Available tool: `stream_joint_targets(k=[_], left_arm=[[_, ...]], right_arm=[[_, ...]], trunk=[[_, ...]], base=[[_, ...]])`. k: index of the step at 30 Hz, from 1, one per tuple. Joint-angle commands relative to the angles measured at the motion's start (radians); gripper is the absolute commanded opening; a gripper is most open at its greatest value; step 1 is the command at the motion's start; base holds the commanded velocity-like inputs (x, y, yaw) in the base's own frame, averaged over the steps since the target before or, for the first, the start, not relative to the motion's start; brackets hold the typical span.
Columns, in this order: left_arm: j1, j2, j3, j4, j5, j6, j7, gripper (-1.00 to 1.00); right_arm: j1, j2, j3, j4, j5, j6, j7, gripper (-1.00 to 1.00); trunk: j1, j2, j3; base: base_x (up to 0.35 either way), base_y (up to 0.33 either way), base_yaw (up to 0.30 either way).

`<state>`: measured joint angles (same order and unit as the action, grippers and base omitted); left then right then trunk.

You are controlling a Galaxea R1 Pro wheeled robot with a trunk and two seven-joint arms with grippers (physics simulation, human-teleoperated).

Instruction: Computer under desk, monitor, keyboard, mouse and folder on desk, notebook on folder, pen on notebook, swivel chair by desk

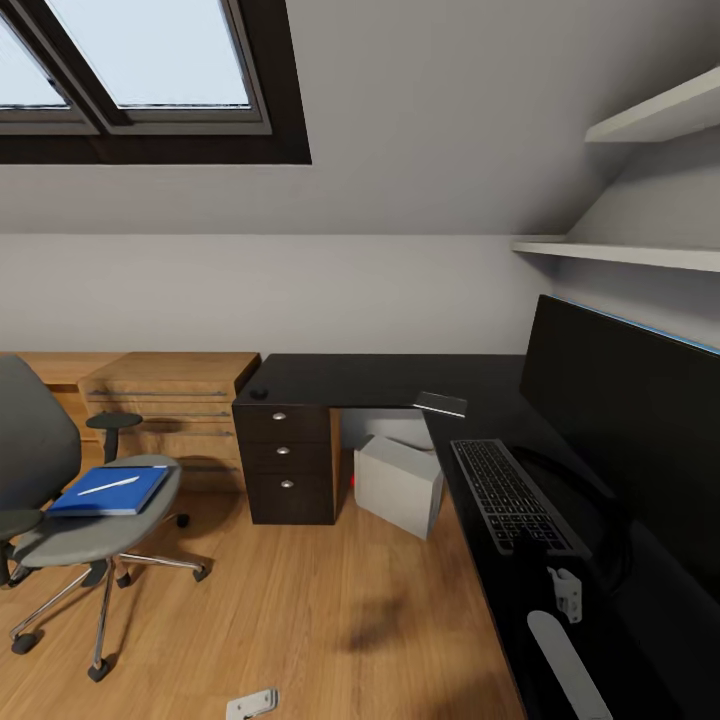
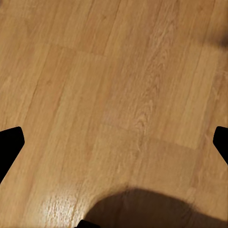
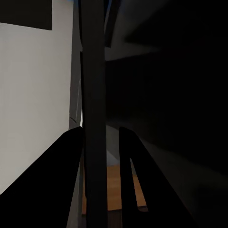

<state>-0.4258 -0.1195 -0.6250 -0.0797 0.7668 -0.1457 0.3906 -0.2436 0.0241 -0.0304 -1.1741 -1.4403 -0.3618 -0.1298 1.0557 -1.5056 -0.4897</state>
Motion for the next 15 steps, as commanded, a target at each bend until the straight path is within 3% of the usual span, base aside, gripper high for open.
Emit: stream_joint_targets(k=[1,15], left_arm=[[-0.001,0.000,-0.009,0.000,0.009,-0.003,0.004,1.00],[-0.001,0.000,-0.009,0.000,0.011,-0.003,0.004,1.00]], right_arm=[[0.000,0.000,0.000,0.017,-0.028,-0.006,-0.005,-1.00],[0.000,-0.001,0.000,0.017,-0.028,-0.006,-0.005,-1.00]], trunk=[[0.000,0.000,-0.001],[0.000,0.000,-0.001]], base=[[0.000,0.000,0.000],[0.000,0.000,0.000]])
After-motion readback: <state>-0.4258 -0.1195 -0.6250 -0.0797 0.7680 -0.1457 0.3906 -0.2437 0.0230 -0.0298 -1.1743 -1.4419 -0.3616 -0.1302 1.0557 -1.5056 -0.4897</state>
